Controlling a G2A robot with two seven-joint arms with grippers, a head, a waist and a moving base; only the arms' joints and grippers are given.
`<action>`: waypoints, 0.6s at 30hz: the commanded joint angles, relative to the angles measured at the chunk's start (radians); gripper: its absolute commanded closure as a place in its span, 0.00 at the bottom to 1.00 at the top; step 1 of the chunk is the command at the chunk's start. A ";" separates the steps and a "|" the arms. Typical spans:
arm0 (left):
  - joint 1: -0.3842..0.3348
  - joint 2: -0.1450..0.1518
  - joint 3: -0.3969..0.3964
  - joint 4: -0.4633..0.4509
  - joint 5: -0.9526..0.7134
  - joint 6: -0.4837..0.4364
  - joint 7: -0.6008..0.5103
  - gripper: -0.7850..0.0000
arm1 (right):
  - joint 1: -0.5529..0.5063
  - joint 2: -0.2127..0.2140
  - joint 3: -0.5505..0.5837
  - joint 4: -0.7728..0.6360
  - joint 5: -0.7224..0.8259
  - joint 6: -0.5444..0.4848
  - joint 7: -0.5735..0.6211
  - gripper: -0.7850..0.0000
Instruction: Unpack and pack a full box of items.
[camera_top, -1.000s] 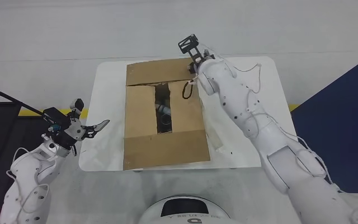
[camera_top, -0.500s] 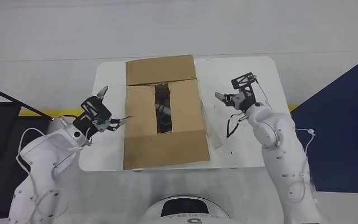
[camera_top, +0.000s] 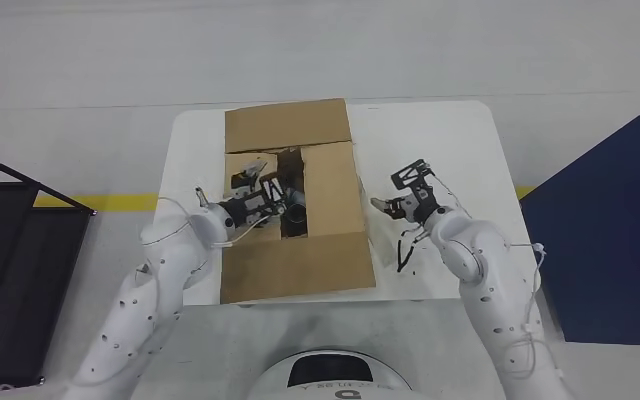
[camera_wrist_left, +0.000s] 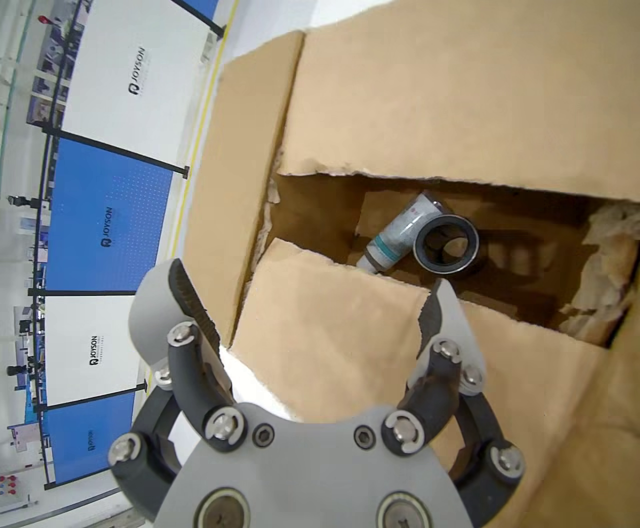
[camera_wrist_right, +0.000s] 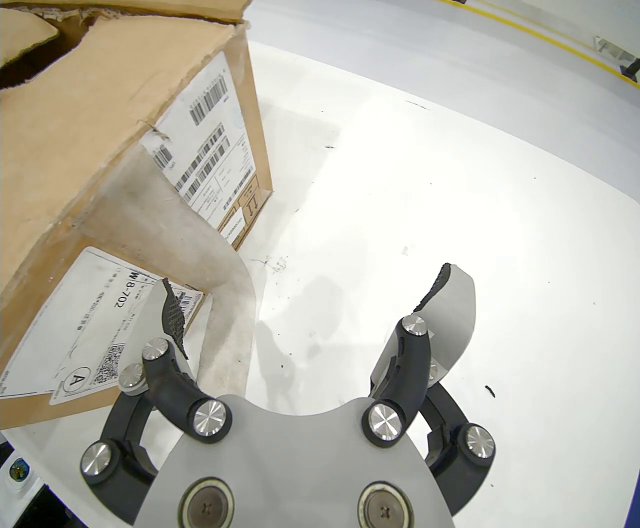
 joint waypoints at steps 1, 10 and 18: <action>-0.027 -0.007 0.042 0.031 -0.004 0.011 -0.023 0.00 | -0.003 0.001 -0.010 -0.006 -0.007 -0.007 0.003 0.00; -0.102 -0.032 0.072 0.032 -0.194 0.101 0.029 0.00 | -0.031 0.010 -0.029 -0.035 0.043 -0.137 -0.003 0.00; -0.092 -0.034 0.081 -0.017 -0.178 0.130 0.037 0.00 | -0.069 0.026 0.004 -0.056 0.098 -0.255 -0.023 0.00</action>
